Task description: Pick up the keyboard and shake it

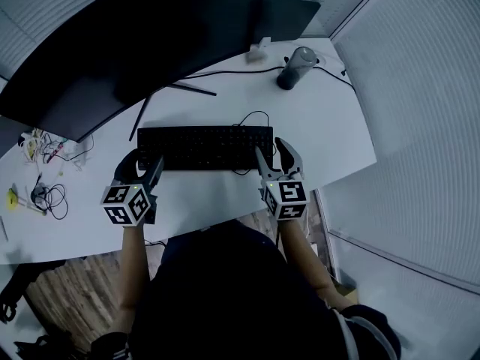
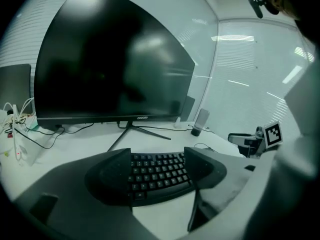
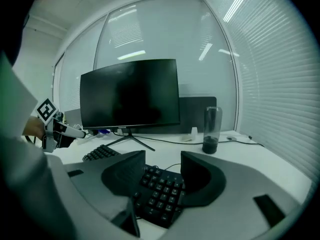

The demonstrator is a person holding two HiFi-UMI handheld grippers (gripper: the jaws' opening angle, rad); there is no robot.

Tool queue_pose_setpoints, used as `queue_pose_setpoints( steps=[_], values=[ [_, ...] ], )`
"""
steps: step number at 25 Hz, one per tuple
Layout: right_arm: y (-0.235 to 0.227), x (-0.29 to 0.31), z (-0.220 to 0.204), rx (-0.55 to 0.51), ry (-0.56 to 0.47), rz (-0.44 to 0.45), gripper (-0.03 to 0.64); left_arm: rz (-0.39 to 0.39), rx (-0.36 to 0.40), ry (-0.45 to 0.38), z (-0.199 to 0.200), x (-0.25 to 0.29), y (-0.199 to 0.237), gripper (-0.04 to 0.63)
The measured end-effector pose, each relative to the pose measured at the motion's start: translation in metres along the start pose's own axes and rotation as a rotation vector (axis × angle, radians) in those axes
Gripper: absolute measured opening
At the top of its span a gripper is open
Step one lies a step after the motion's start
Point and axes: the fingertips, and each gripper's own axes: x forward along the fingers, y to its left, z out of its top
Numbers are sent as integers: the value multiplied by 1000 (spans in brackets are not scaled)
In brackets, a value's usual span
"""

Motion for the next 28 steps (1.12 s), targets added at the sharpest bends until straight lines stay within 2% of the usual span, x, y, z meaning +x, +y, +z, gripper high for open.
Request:
queue_pose_setpoints(
  steps=[4, 11, 17, 23, 28],
  values=[
    [-20, 15, -24, 55, 94, 2, 237, 15, -30, 86, -18, 17, 21, 333],
    [-41, 38, -70, 247, 299, 45, 278, -15, -96, 213, -39, 45, 55, 376],
    [-43, 50, -101, 296, 436, 73, 299, -34, -140, 333, -68, 58, 72, 392],
    [-44, 58, -111, 326, 479, 75, 305, -59, -148, 394, -80, 64, 79, 393],
    [-42, 61, -113, 367, 491, 105, 308, -61, -105, 431, -84, 68, 80, 393]
  ],
)
